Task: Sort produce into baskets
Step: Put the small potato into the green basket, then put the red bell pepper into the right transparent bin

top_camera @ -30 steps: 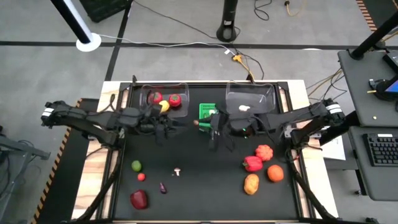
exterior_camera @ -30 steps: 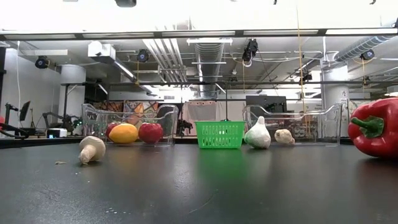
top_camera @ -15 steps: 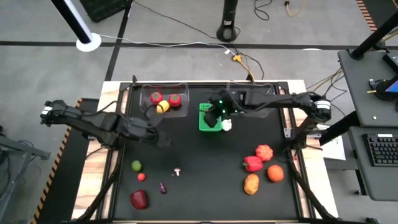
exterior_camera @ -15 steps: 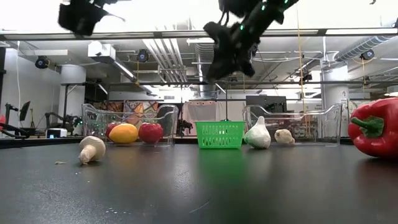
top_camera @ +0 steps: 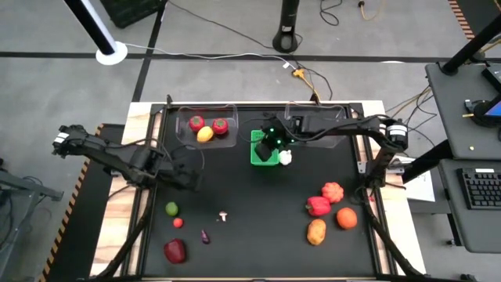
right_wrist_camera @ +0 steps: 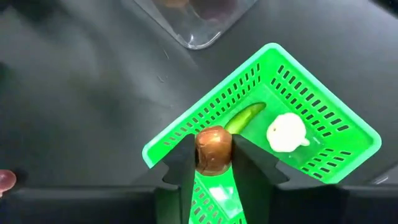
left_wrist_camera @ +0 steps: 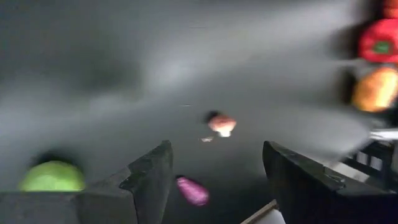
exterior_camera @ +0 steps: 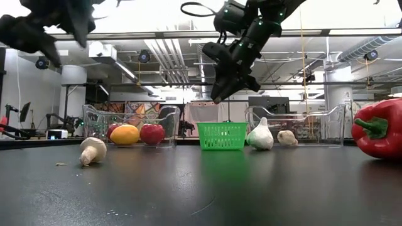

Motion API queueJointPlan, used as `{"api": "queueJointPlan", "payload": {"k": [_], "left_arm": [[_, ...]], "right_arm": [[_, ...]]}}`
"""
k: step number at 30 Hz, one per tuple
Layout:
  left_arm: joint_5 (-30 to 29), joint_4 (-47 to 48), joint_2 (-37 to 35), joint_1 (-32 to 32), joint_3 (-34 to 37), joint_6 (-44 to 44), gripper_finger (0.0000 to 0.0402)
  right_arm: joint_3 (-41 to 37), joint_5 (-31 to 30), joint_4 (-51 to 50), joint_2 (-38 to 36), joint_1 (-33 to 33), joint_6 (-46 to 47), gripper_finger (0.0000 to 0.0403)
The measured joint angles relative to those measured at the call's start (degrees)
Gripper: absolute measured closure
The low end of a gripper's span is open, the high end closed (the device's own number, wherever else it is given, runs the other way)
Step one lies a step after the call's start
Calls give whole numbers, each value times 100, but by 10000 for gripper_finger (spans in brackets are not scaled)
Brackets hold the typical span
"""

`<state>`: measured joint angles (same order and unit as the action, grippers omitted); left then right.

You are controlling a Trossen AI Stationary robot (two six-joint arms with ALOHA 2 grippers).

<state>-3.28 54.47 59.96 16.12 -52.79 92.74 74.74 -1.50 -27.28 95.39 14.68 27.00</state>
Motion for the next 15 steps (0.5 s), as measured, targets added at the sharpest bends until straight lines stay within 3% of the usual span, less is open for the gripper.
{"api": "queueJointPlan", "payload": {"k": [8,15], "left_arm": [[33,393,84,0,0,104,172],[64,391,326,0,1,72,172]], "right_arm": [[0,-4,-20,0,0,31,246],[0,99,-167,-32,0,180,215]]}}
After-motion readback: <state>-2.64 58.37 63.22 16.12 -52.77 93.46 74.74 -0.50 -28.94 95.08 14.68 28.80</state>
